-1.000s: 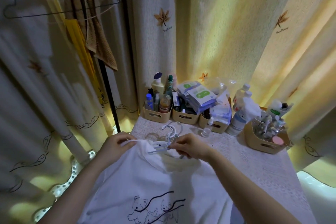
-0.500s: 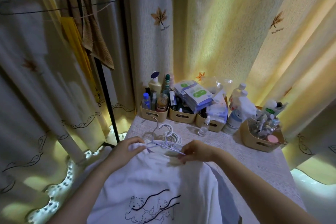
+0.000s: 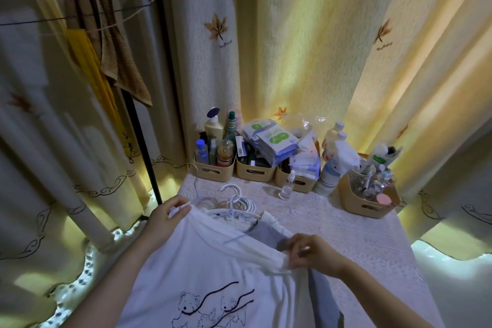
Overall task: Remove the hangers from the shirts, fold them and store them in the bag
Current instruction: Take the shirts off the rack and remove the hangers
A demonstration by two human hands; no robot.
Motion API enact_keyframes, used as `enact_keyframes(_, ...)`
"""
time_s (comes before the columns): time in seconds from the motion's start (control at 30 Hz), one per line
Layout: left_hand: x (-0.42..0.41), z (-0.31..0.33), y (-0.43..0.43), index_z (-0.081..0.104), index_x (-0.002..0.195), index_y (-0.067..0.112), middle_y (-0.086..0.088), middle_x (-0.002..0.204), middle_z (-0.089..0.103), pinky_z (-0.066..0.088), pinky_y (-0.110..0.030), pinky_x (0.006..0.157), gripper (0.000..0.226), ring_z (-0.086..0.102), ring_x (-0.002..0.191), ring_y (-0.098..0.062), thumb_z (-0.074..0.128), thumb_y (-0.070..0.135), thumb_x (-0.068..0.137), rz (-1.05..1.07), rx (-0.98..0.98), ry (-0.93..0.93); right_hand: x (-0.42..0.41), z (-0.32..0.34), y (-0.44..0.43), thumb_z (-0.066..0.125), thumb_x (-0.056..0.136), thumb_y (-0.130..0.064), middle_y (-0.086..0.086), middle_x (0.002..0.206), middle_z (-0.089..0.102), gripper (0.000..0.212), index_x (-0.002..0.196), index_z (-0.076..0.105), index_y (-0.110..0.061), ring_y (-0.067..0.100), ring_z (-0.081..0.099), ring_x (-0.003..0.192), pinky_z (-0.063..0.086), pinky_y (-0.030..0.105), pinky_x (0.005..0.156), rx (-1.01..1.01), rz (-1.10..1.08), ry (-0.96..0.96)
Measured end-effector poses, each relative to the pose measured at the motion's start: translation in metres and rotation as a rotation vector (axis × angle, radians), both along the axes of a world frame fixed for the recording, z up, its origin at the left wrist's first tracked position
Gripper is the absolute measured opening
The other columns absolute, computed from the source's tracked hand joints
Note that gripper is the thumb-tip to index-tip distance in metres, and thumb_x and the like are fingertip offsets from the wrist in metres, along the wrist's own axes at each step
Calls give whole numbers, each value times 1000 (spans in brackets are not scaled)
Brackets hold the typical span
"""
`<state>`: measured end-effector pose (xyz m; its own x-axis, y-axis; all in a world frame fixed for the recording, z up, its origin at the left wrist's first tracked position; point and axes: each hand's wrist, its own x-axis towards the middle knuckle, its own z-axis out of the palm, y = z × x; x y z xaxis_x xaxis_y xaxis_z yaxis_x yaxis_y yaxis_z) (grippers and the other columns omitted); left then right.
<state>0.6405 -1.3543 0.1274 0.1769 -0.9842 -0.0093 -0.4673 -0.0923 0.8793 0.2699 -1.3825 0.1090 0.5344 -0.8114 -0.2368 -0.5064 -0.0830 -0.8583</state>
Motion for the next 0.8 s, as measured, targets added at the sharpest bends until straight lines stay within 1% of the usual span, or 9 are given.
enact_keyframes(0.07, -3, 8, -1, 65, 84, 17, 2, 85, 63, 37, -12, 69, 6, 53, 76, -10, 63, 15, 90, -6, -11, 43, 3, 5, -7, 82, 70, -10, 13, 96, 61, 21, 76, 62, -12, 14, 60, 82, 49, 28, 73, -114, -271, -83)
enact_keyframes(0.13, -10, 13, 0, 69, 88, 13, 0, 86, 65, 37, -12, 70, 3, 53, 76, -12, 65, 13, 88, -73, 20, 49, 9, 19, -16, 80, 73, -19, 5, 104, 61, 31, 94, 58, -13, 15, 58, 92, 47, 28, 81, -278, -393, -45)
enact_keyframes(0.27, -30, 19, 2, 72, 91, 13, 6, 83, 65, 39, -6, 68, 7, 55, 77, -7, 67, 14, 87, -157, 63, 57, 41, 35, -25, 70, 84, -32, -8, 135, 50, 51, 131, 51, -23, 7, 44, 121, 34, 25, 104, -551, -16, 204)
enact_keyframes(0.37, -40, 21, 3, 72, 91, 14, 4, 89, 68, 40, -2, 72, 7, 60, 81, 4, 68, 13, 86, -216, 98, 90, 67, 28, -22, 59, 93, -26, 0, 117, 65, 36, 128, 57, -23, 17, 59, 102, 46, 31, 92, -405, 118, 223)
enact_keyframes(0.47, -42, 18, 5, 73, 90, 16, 1, 95, 71, 42, -4, 74, 9, 62, 86, 1, 71, 10, 83, -196, 99, 91, 72, 25, -24, 55, 95, -16, 11, 101, 70, 23, 114, 67, -11, 28, 63, 90, 47, 33, 81, -292, 16, 92)
enact_keyframes(0.6, -32, 14, 3, 70, 88, 18, 4, 85, 68, 44, -20, 69, 10, 58, 79, -16, 69, 8, 84, 2, 61, 5, 22, 37, -60, 54, 94, -11, 6, 114, 68, 23, 112, 69, -10, 16, 63, 98, 48, 26, 87, -340, -207, 76)
enact_keyframes(0.67, -23, 11, 2, 69, 91, 15, 5, 80, 64, 44, -27, 64, 8, 57, 78, -19, 66, 9, 87, 49, 76, -42, -26, 39, -82, 53, 95, -10, 5, 117, 65, 25, 116, 67, -8, 9, 62, 91, 46, 16, 79, -298, -335, 139)
enact_keyframes(0.73, -19, 6, 1, 69, 95, 8, 2, 80, 62, 44, -28, 60, 8, 57, 80, -20, 65, 8, 88, 62, 91, -53, -75, 34, -99, 50, 96, -6, 12, 116, 66, 26, 117, 65, -5, 16, 61, 86, 43, 12, 71, -240, -465, 199)
enact_keyframes(0.8, -22, 2, -1, 69, 94, 4, -4, 84, 64, 45, -27, 62, 8, 57, 81, -21, 64, 7, 88, 53, 101, -51, -115, 20, -108, 48, 95, 0, 16, 118, 63, 28, 118, 63, 2, 21, 56, 97, 42, 4, 71, -201, -586, 213)
